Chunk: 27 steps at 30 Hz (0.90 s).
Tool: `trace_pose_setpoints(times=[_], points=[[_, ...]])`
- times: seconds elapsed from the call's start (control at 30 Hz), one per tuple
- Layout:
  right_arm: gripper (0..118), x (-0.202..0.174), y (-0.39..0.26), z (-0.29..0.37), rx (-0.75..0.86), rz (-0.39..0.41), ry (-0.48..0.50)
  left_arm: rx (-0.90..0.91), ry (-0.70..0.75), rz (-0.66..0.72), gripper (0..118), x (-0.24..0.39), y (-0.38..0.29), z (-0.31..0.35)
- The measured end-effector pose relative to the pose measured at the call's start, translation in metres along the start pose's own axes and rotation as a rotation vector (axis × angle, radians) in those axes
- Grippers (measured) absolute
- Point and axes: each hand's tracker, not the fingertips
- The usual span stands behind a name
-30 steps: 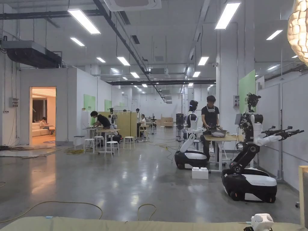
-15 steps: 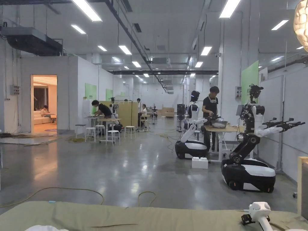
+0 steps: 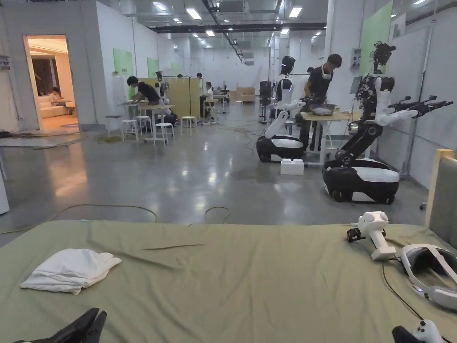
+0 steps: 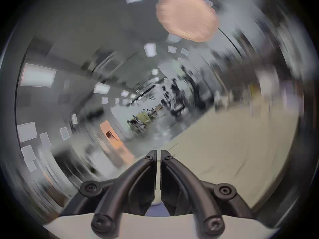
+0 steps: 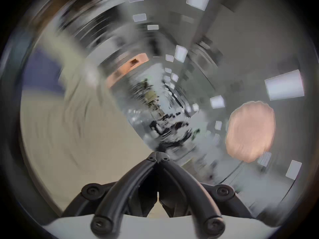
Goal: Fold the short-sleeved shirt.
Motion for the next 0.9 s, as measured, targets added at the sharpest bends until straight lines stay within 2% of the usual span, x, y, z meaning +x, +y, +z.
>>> trace_pose_setpoints(times=[0.07,0.1,0.17,0.2,0.27,0.33,0.47,0.9], points=[[0,0.025,-0.004,0.001,-0.027,-0.414,0.039,0.016,-0.085,0.373,5,-0.018,-0.031,-0.005],[0,0.037,-0.013,0.002,-0.022,-0.597,0.091,0.036,-0.145,0.499,5,-0.026,-0.047,-0.007],[0,0.047,-0.030,0.007,0.019,-0.808,0.160,0.146,-0.279,0.627,5,-0.030,-0.067,-0.004],[0,0.050,-0.034,0.010,0.046,-0.821,0.165,0.149,-0.251,0.622,5,-0.031,-0.066,0.001],[0,0.043,-0.032,0.013,0.039,-0.701,0.082,0.104,-0.179,0.525,5,-0.037,-0.058,0.009],[0,0.044,-0.030,0.013,0.030,-0.634,0.080,0.096,-0.139,0.480,5,-0.035,-0.051,0.014],[0,0.041,-0.026,0.016,0.036,-0.652,0.097,0.117,-0.153,0.502,5,-0.029,-0.037,0.017],[0,0.028,-0.027,0.018,0.008,-0.616,0.094,0.088,-0.072,0.332,5,-0.027,-0.031,0.026]])
